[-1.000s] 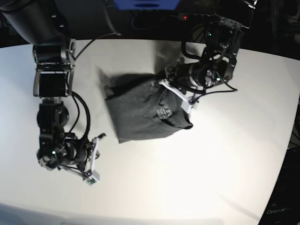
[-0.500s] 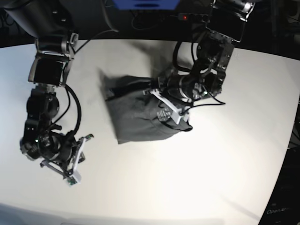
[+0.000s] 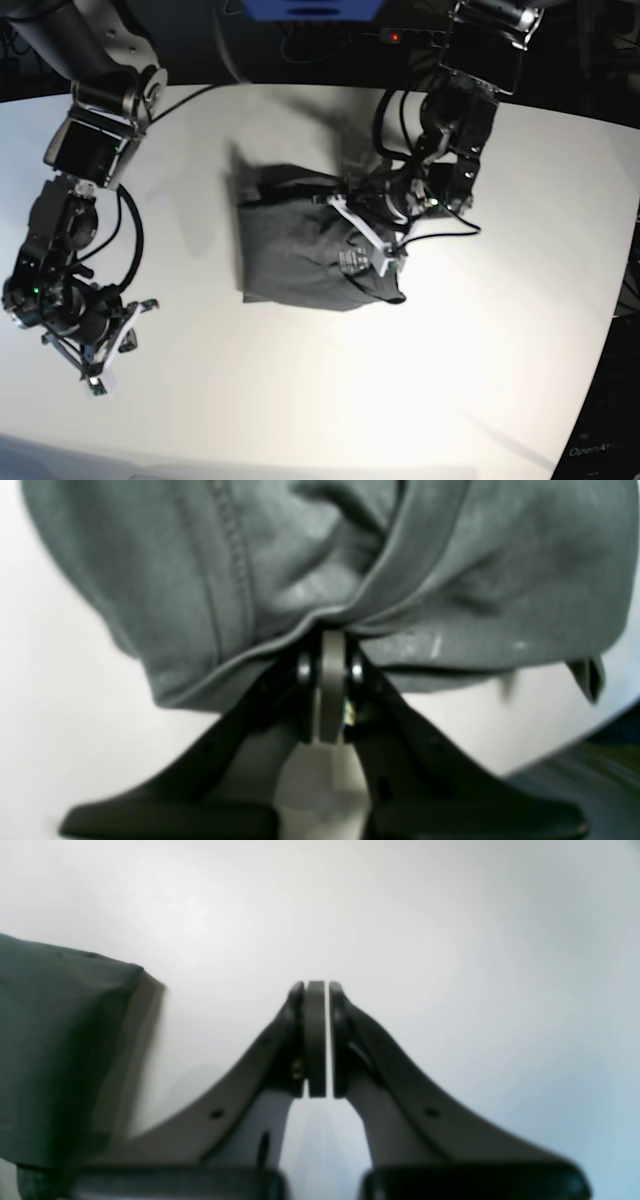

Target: Fold the T-shirt properly

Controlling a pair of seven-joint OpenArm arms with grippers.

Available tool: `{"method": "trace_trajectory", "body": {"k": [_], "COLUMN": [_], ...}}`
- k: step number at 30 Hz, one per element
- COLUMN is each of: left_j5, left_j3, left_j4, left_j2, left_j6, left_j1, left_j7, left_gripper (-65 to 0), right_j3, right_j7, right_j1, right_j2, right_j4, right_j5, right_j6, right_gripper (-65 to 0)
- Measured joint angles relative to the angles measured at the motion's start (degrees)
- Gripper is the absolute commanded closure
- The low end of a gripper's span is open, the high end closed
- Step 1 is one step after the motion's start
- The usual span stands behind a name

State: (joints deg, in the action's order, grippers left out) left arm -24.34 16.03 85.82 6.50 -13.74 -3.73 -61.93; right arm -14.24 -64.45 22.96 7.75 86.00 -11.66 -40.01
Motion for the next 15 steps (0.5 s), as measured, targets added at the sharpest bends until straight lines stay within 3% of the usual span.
{"method": "trace_trajectory", "body": {"k": [9, 15], "left_j5": [10.1, 11.3], "left_j3": [-0.2, -0.2], "left_j4": [-0.9, -7.2], "left_j2": [0.3, 0.1], "left_j6": [-1.1, -1.0], "left_j1": [-3.2, -8.0], "left_j7": [-0.1, 0.9], "left_gripper": [-2.2, -2.2], "right_j3": [0.0, 0.0], "right_j7": [0.0, 0.0], "right_j1": [-1.3, -1.3], "right_j2": [0.0, 0.5], "right_j4": [0.0, 0.0], "right_j5": [0.0, -0.1], "right_j6": [0.0, 0.0], "right_gripper": [-0.3, -0.3]}}
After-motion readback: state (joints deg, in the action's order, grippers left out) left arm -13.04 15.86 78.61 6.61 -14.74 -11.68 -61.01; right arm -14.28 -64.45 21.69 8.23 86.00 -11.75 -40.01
